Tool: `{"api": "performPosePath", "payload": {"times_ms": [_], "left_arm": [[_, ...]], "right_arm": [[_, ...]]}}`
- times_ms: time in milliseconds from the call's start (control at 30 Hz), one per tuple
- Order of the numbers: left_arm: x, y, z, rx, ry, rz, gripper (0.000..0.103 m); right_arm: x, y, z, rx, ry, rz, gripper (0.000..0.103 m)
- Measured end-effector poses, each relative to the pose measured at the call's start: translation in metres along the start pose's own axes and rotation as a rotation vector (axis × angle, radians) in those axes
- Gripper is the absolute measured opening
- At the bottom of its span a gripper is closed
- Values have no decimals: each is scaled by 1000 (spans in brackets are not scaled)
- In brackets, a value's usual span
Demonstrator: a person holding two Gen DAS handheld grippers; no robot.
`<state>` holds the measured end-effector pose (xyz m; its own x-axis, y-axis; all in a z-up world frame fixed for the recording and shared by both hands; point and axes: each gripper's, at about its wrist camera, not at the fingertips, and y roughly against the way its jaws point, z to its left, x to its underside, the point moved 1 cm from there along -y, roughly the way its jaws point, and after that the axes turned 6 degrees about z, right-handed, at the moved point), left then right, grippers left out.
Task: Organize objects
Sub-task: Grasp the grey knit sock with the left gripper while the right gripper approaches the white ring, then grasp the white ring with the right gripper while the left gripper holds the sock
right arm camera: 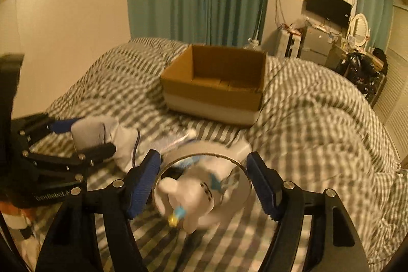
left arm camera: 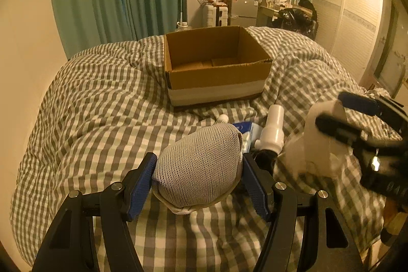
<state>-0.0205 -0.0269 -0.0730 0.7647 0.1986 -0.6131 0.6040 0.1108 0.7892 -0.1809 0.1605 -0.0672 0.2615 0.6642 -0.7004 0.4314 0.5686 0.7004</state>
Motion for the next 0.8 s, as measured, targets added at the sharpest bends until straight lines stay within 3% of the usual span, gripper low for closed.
{"api": "performPosePath", "payload": {"times_ms": [33, 67, 167, 300, 600, 633, 667, 700, 733, 800], "left_arm": [[-2, 1, -1, 0, -3, -5, 69], [-5, 3, -2, -3, -6, -9, 69], [-15, 8, -6, -18, -17, -33, 69], [-20, 10, -9, -20, -17, -45, 69], [-21, -11, -7, -12, -5, -15, 69], [-20, -12, -6, -11, -2, -14, 69], [-18, -13, -5, -8, 1, -12, 69], [-17, -14, -4, -9, 6, -11, 69], [-15, -14, -3, -12, 9, -10, 69], [-11, -14, -1, -18, 14, -8, 69]], "right_arm": [[-6, 3, -1, -2, 2, -6, 39], [-9, 3, -3, 1, 6, -5, 35], [-16, 0, -3, 28, 26, 3, 34], [-12, -5, -14, -13, 0, 14, 34], [-5, -22, -25, -42, -23, 63, 32], [-2, -23, -23, -57, -21, 85, 43], [2, -22, -22, -55, -19, 88, 66], [6, -20, -18, -44, -11, 84, 77], [10, -20, -15, -40, 4, 82, 85], [14, -22, -7, -37, 43, 93, 85]]}}
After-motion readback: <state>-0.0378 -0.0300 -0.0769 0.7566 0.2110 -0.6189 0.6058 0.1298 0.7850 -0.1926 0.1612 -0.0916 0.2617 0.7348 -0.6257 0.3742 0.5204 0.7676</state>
